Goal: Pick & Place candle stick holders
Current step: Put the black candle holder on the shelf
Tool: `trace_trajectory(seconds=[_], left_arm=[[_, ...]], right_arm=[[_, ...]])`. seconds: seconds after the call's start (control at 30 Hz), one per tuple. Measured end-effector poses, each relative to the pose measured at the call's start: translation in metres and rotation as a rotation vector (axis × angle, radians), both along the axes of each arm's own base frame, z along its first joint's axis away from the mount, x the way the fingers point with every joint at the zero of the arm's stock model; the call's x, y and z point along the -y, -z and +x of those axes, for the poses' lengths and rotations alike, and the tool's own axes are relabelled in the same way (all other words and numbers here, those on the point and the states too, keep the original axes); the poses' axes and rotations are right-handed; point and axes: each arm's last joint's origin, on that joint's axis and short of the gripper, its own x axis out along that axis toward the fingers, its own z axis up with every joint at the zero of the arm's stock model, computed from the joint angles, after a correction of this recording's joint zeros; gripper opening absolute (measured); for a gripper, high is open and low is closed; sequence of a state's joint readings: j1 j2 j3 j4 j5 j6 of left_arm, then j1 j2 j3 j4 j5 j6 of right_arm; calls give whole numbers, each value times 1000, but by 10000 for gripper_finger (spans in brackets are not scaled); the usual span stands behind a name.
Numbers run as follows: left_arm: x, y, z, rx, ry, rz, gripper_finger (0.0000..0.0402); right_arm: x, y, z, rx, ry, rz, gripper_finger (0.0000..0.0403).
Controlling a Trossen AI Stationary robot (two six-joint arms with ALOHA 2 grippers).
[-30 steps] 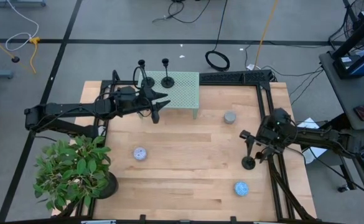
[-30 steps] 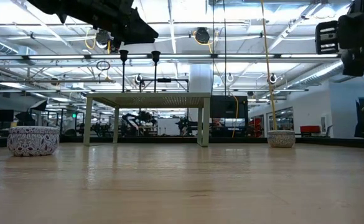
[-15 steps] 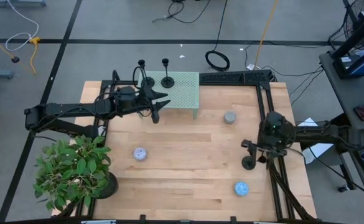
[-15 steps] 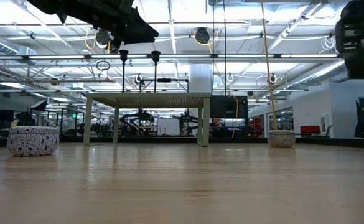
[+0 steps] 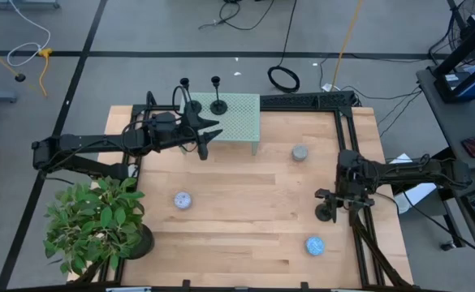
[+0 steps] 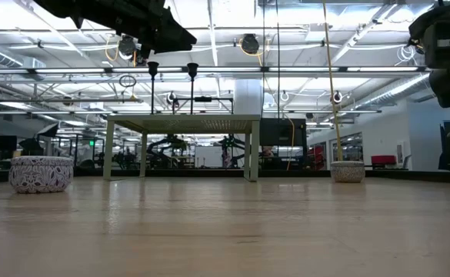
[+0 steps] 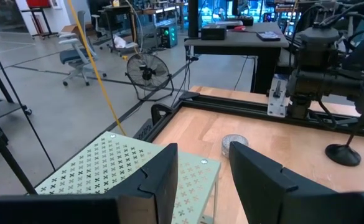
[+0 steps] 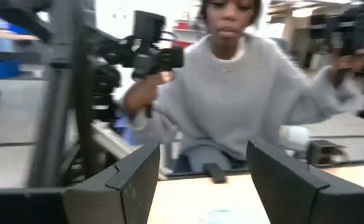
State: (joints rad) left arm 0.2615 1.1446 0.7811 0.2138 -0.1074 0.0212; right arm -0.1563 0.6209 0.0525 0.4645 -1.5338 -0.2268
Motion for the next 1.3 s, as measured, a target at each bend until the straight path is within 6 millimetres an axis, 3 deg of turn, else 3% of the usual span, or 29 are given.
trace_trajectory(seconds=[0.23,0.53,0.97,1.2,1.3], left_arm=[[0,0,0,0,1,2,152],[0,0,0,-1,1,1,152],[0,1,0,-11,4,4,152],[0,1,0,-13,6,6,152],[0,1,0,-18,9,20,152]], right_arm=[[9,-3,5,-56,229,1,193],[17,-25,0,-25,160,24,185],[25,-3,0,-83,184,30,183],[24,12,-3,-110,196,35,161],[25,16,-2,-109,289,1,144]])
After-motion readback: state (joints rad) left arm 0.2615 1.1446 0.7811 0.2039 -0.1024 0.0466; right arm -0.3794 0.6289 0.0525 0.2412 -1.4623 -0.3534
